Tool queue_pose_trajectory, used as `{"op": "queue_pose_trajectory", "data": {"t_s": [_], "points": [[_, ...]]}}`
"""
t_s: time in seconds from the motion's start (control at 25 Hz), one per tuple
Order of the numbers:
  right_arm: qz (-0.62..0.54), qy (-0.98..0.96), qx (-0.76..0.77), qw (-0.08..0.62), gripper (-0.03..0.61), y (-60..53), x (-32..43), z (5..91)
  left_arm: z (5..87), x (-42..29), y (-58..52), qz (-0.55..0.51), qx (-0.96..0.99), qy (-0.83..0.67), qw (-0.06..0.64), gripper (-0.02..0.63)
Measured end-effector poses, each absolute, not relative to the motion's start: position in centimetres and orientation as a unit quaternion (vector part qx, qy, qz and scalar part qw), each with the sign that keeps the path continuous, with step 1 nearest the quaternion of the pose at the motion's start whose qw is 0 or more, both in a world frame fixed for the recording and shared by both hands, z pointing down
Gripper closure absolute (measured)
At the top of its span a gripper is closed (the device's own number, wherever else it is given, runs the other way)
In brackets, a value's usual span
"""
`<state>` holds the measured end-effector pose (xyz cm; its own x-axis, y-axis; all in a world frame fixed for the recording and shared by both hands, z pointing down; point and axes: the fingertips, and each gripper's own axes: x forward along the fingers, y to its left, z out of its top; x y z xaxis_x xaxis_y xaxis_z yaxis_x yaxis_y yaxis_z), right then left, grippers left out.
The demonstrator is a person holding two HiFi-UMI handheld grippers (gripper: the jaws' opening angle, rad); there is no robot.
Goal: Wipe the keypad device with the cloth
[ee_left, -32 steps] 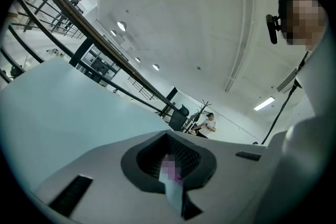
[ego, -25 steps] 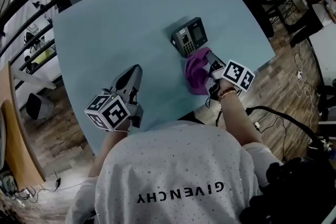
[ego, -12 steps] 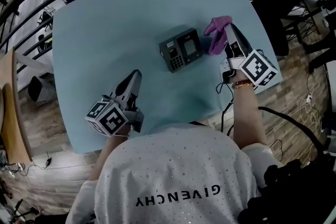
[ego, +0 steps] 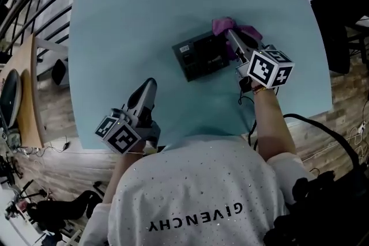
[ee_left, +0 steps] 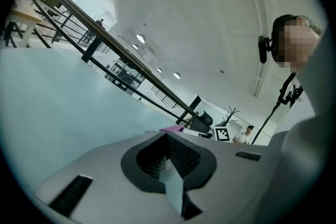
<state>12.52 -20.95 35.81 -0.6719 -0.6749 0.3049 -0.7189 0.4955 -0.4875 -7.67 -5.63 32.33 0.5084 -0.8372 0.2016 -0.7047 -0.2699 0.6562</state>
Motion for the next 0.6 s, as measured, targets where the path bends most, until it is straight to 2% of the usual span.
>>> {"op": "queue_pose_trajectory", "data": {"t_s": [0.6], "points": [[0.456, -0.835, 0.3, -0.068, 0.549, -21.3, 11.8, 39.7, 33.5, -7.9, -7.5, -0.077, 0.747, -0.541, 0.379, 0.614]]}}
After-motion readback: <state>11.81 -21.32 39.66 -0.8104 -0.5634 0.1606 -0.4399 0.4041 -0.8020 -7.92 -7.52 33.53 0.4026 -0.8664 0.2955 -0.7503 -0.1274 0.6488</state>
